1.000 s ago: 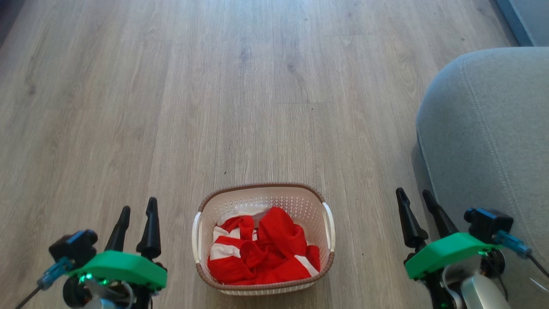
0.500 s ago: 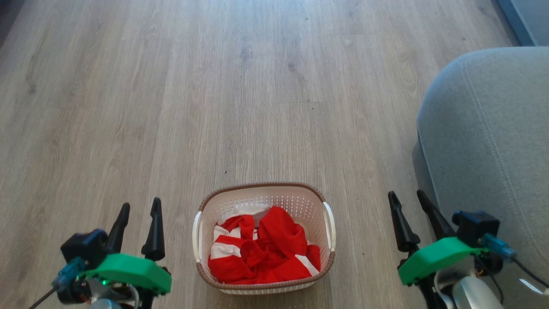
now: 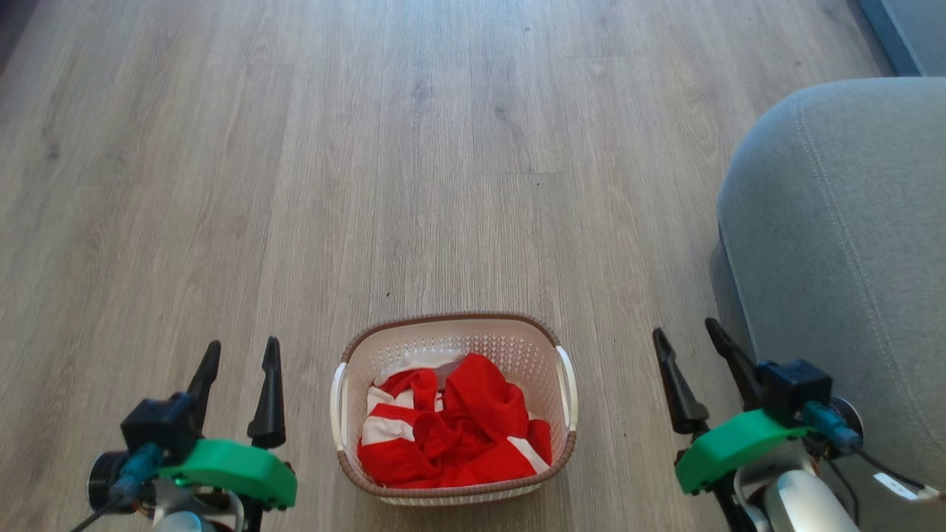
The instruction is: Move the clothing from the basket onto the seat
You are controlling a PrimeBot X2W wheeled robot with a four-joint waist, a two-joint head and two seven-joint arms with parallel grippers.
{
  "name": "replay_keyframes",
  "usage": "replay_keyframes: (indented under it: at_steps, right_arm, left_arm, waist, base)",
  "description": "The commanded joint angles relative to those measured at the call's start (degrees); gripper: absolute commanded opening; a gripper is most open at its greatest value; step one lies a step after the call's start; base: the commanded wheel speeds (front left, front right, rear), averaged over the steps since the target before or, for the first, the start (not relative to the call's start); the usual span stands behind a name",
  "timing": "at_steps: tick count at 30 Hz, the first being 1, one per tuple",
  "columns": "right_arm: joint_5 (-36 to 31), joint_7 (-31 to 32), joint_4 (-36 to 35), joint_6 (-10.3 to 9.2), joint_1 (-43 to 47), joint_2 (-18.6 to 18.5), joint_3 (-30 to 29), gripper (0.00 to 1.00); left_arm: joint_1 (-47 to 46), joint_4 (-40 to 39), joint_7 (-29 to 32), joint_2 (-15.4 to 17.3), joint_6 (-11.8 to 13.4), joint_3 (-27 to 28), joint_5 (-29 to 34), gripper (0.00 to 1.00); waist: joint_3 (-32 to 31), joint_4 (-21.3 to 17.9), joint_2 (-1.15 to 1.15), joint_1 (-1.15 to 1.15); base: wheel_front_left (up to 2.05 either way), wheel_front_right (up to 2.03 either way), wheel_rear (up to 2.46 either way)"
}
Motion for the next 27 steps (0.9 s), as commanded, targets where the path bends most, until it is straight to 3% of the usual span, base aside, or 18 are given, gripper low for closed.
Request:
replay_keyframes:
  at_steps: [1,6,18,27]
  right_arm:
    - [-1.9,-1.0,-1.6,0.22,-2.6,-0.8,1.8,1.00]
    - [-4.7,-1.8,-1.5,0.23,-2.8,-1.0,2.4,1.00]
    - [-4.6,-1.8,-2.4,0.23,-3.5,-0.8,1.9,1.00]
    - [-5.0,-1.8,-4.1,0.23,-6.0,-0.5,0.7,1.00]
  left_arm:
    - [-1.5,-2.2,-1.0,0.7,-0.1,1.9,1.9,1.00]
    - [-1.3,-2.4,-1.7,0.8,0.0,1.9,4.8,1.00]
    - [-2.2,-2.8,-1.7,0.8,0.0,2.1,4.5,1.00]
    - [-5.4,-2.9,-1.7,0.8,-0.4,1.0,3.8,1.00]
  waist:
    - [0.1,0.0,0.00,0.00]
    - [0.3,0.0,0.00,0.00]
    - [2.7,-0.3,0.00,0.00]
    - [9.6,-0.6,0.00,0.00]
  base:
    - [0.00,0.00,0.00]
    - [0.00,0.00,0.00]
    - [0.00,0.00,0.00]
    - [0.00,0.00,0.00]
